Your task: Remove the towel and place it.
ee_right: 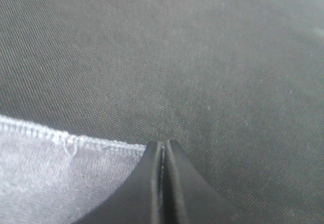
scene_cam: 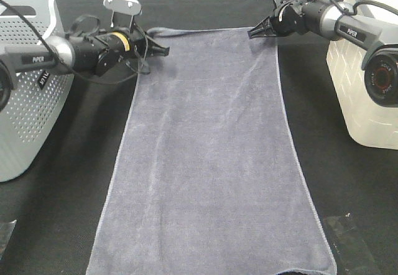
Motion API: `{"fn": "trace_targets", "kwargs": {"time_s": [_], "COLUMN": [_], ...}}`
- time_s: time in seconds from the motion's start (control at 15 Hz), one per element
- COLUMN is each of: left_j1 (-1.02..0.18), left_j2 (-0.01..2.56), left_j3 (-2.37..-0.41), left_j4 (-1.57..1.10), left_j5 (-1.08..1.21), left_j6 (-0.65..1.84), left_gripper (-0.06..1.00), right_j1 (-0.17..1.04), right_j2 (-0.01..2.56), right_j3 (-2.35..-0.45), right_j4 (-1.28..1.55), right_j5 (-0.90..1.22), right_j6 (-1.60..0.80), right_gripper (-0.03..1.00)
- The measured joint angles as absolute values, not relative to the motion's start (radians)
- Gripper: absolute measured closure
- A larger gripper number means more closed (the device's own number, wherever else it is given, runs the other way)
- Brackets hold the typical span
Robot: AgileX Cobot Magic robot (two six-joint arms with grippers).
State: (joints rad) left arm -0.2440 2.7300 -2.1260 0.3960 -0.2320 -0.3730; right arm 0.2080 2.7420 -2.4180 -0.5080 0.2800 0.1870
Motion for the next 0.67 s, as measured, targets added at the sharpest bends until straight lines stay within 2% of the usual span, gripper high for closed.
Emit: {"fn": "trace_targets", "kwargs": {"time_s": [0.13, 0.2, 0.27, 0.33, 0.4, 0.47, 0.53, 0.67], "left_j1": [-0.243, -0.243, -0.243, -0.243, -0.243, -0.243, -0.243, -0.243], "left_j2": [2.741, 2.742, 2.742, 2.742, 2.742, 2.742, 2.742, 2.735], "left_j3": [-2.126, -2.126, -2.126, -2.126, -2.126, -2.126, -2.126, -2.126], "left_j4": [0.394, 0.393, 0.387, 0.375, 0.364, 0.352, 0.342, 0.326], "left_j5": [-0.203, -0.199, -0.199, -0.199, -0.199, -0.199, -0.199, -0.198], "left_j6": [-0.395, -0.409, -0.419, -0.422, -0.423, -0.423, -0.423, -0.423], "left_gripper": [0.87, 0.73, 0.54, 0.31, 0.24, 0.22, 0.21, 0.20], "right_j1": [0.209, 0.209, 0.208, 0.208, 0.207, 0.207, 0.207, 0.207], "right_j2": [2.743, 2.746, 2.754, 2.766, 2.771, 2.771, 2.771, 2.771], "right_j3": [-2.418, -2.418, -2.418, -2.418, -2.418, -2.418, -2.418, -2.418], "right_j4": [-0.509, -0.509, -0.510, -0.512, -0.513, -0.513, -0.517, -0.541], "right_j5": [0.265, 0.263, 0.262, 0.263, 0.266, 0.275, 0.286, 0.322], "right_j6": [0.187, 0.187, 0.188, 0.194, 0.197, 0.198, 0.205, 0.221], "right_gripper": [0.97, 0.92, 0.80, 0.58, 0.42, 0.32, 0.26, 0.21]}}
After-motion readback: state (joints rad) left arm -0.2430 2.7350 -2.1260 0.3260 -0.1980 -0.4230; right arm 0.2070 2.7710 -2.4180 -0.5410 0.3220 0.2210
